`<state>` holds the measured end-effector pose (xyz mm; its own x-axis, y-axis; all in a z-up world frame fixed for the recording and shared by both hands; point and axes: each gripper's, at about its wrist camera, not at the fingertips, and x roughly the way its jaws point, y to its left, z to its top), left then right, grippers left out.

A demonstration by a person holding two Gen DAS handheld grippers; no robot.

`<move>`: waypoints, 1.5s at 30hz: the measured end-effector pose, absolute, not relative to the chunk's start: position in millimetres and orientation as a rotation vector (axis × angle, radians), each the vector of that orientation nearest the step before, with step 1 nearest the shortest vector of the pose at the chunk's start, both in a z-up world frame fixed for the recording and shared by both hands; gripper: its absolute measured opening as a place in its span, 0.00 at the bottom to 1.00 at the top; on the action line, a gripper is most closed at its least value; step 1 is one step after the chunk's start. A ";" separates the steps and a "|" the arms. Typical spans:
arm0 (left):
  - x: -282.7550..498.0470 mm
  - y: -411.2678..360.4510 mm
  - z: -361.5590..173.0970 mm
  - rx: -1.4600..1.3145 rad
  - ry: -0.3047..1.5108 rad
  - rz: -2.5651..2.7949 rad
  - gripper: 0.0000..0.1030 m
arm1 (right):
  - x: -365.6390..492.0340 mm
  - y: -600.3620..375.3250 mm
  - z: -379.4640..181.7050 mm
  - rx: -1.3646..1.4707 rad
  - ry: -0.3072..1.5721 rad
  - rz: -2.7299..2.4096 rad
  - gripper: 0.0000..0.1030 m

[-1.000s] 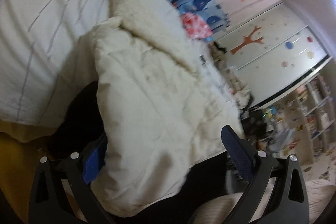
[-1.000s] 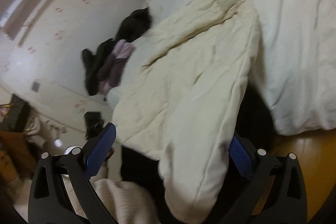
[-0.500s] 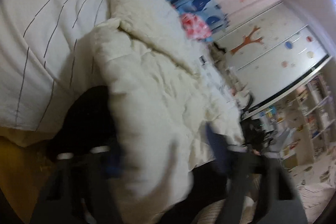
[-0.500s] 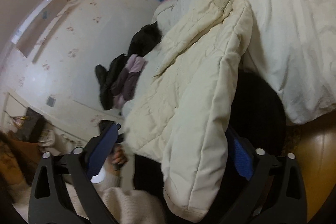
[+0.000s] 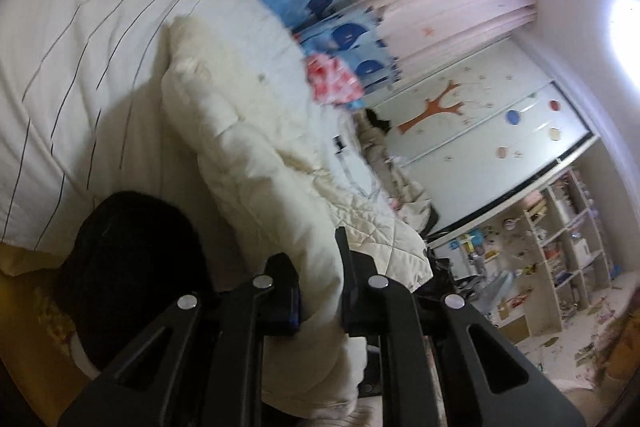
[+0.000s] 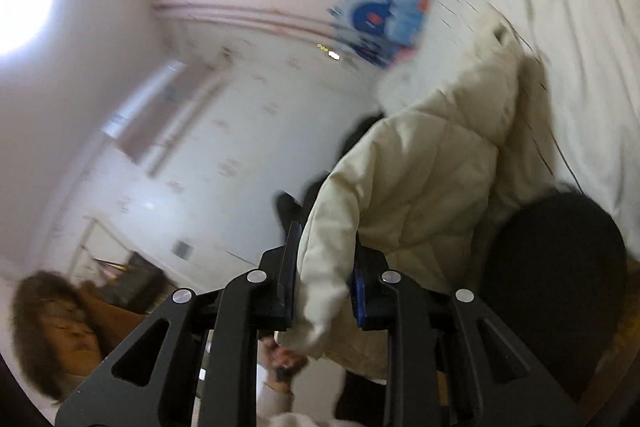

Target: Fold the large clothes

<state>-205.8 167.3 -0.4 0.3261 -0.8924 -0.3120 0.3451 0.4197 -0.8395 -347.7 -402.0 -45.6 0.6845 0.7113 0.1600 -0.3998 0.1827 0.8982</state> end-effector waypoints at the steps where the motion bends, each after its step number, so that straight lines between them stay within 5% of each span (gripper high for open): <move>1: -211.3 171.6 5.0 -0.744 0.874 -0.935 0.14 | -352.5 -405.7 -40.9 1.133 0.306 0.816 0.20; 6: -223.0 176.9 -14.5 -0.670 0.987 -1.007 0.15 | -368.6 -422.4 -47.9 1.058 0.444 0.829 0.27; 8: -223.8 180.3 -48.3 -0.680 1.094 -0.996 0.19 | -368.3 -420.5 -72.5 1.060 0.588 0.820 0.56; 11: -226.0 189.8 -80.0 -0.739 1.142 -0.983 0.22 | -373.1 -419.6 -101.8 1.085 0.712 0.801 0.74; 15: -225.3 192.6 -87.9 -0.738 1.134 -0.974 0.70 | -372.8 -408.7 -112.8 1.068 0.778 0.830 0.87; 18: -223.4 180.8 -84.5 -0.718 1.131 -1.026 0.71 | -364.4 -398.9 -111.1 1.040 0.794 0.851 0.87; 21: -224.3 161.3 -79.9 -0.658 1.133 -1.038 0.65 | -358.3 -390.4 -111.3 1.048 0.746 0.844 0.81; 24: -223.0 145.0 -81.3 -0.616 1.162 -0.990 0.20 | -355.8 -377.7 -105.3 1.052 0.671 0.847 0.62; 36: -220.8 173.9 -23.5 -0.815 0.831 -1.057 0.15 | -362.2 -410.3 -45.2 1.156 0.058 1.020 0.56; 45: -211.3 177.4 -57.3 -0.888 0.901 -1.077 0.15 | -344.2 -422.9 -82.2 1.185 0.176 0.989 0.56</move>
<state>-211.3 177.4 -57.3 0.2212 -0.9616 -0.1626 0.3294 0.2306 -0.9156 -344.2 -422.9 -82.2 0.5893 0.7216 0.3634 -0.5513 0.0303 0.8337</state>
